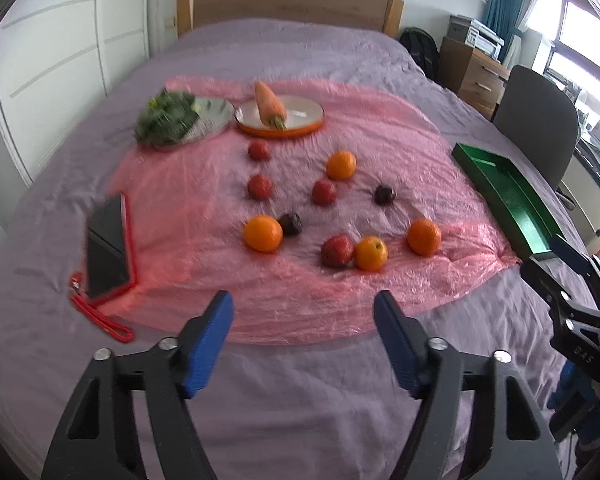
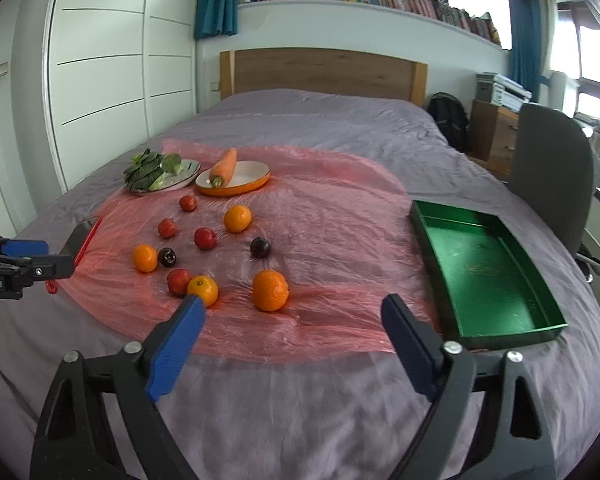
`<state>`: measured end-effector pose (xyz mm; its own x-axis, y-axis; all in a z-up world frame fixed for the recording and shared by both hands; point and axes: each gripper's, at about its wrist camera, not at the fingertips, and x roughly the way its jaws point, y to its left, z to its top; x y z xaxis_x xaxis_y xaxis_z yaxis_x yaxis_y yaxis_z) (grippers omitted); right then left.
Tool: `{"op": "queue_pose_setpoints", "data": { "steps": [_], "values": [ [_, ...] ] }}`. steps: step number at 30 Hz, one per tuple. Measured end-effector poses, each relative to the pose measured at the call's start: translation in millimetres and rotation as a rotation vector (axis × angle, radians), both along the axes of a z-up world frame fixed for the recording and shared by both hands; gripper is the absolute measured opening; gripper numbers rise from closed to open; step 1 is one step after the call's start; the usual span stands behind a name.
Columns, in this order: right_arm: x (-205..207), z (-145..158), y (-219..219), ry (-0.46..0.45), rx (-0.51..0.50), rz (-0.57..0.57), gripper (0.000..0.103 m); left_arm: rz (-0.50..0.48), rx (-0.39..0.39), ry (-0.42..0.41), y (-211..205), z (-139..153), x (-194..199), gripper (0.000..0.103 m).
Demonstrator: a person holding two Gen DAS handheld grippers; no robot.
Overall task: Organize fruits
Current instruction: 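Grasp a red tomato with the left tool while the right tool grasps a large orange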
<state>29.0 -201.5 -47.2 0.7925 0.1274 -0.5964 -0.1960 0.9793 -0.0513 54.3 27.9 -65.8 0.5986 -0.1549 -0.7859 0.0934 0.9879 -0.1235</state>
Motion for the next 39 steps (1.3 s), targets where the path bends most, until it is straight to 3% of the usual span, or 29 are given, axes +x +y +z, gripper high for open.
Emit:
{"op": "queue_pose_setpoints", "data": {
  "steps": [7, 13, 15, 19, 21, 33, 39],
  "values": [
    [37.8, -28.1, 0.1, 0.080, 0.032, 0.079, 0.103, -0.116, -0.059, 0.101, -24.5, -31.3, 31.7, 0.033],
    [76.6, -52.0, 0.7, 0.143, 0.057, 0.130, 0.103, -0.218, -0.024, 0.136, -41.5, -49.8, 65.0, 0.023],
    [88.8, -58.9, 1.9, 0.164, 0.065, 0.138, 0.095, -0.237, -0.020, 0.145, -43.3, -55.2, 75.5, 0.023],
    [109.9, -72.9, 10.4, 0.200, 0.068, 0.147, 0.089, -0.265, 0.004, 0.170, -45.9, -68.1, 92.8, 0.018],
    [116.1, -77.5, 13.1, 0.219, 0.070, 0.148, 0.084, -0.269, 0.012, 0.179, -45.2, -73.9, 99.5, 0.018],
    [134.9, -101.5, 20.3, 0.281, 0.044, 0.148, 0.083, -0.303, 0.050, 0.156, -39.5, -73.5, 113.2, 0.019],
    [137.8, -106.6, 20.8, 0.289, 0.036, 0.152, 0.083, -0.321, 0.058, 0.139, -48.3, -71.9, 122.3, 0.031]
  ]
}}
